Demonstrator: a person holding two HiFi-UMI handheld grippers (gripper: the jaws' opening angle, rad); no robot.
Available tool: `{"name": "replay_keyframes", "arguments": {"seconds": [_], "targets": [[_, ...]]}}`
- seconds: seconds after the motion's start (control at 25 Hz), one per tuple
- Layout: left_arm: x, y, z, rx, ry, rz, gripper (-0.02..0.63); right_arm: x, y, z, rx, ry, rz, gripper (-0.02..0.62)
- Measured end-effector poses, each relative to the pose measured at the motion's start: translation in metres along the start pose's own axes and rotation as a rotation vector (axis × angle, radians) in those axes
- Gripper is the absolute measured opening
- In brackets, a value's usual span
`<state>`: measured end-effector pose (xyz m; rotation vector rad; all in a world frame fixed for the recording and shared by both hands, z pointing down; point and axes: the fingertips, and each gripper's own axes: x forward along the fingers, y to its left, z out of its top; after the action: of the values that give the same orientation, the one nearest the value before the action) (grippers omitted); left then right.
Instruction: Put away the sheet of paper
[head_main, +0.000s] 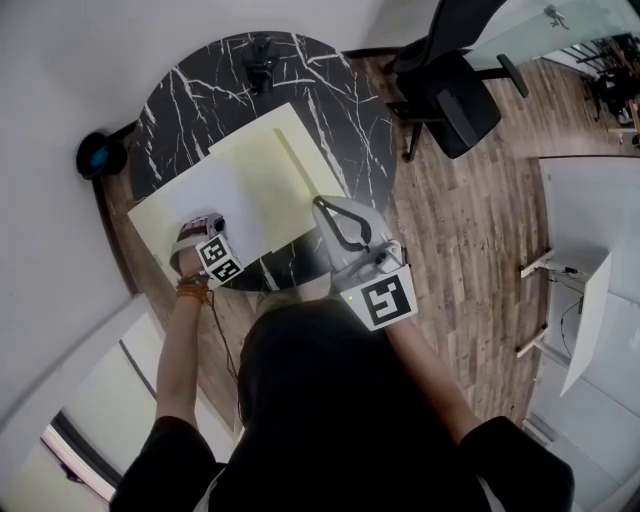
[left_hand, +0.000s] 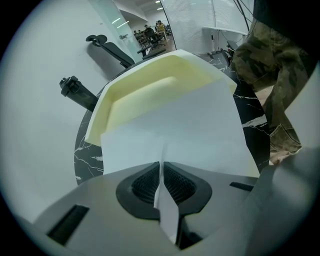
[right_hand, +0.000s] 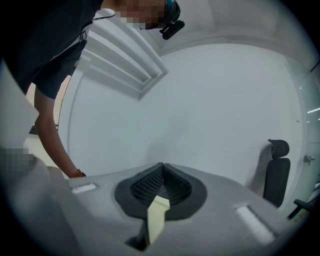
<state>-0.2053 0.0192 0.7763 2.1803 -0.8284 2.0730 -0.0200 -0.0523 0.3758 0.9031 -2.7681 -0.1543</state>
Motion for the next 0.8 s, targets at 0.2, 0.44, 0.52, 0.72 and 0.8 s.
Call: {"name": "replay_keyframes", "arguments": {"seconds": [0.2,0.44,0.52,0.72,0.8], "targets": [[0.005,0.0,0.003,0.014,0.025,0.013,0.038,-0.004,-0.002,-0.002,0.008,0.004,-0.005,0.0],[0.001,0.0,-0.006,0.054,0.061,0.014,0.038,-0.014,-0.005,-0.007,0.023,0.013,-0.017,0.0],[-0.001,-0.002,-0.013,0.08,0.077,0.015,0.038,-0.018,-0.008,-0.01,0.022,0.019,-0.022,0.0],[0.002,-0.007,-0.015,0.1,0.108,0.014,0.038,-0.02,-0.012,-0.013,0.037,0.016,-0.025,0.0],[0.004,-0.006,-0.009,0.125,0.122,0.022,0.039,-0.022,-0.012,-0.014,0.038,0.021,-0.026,0.0]]}}
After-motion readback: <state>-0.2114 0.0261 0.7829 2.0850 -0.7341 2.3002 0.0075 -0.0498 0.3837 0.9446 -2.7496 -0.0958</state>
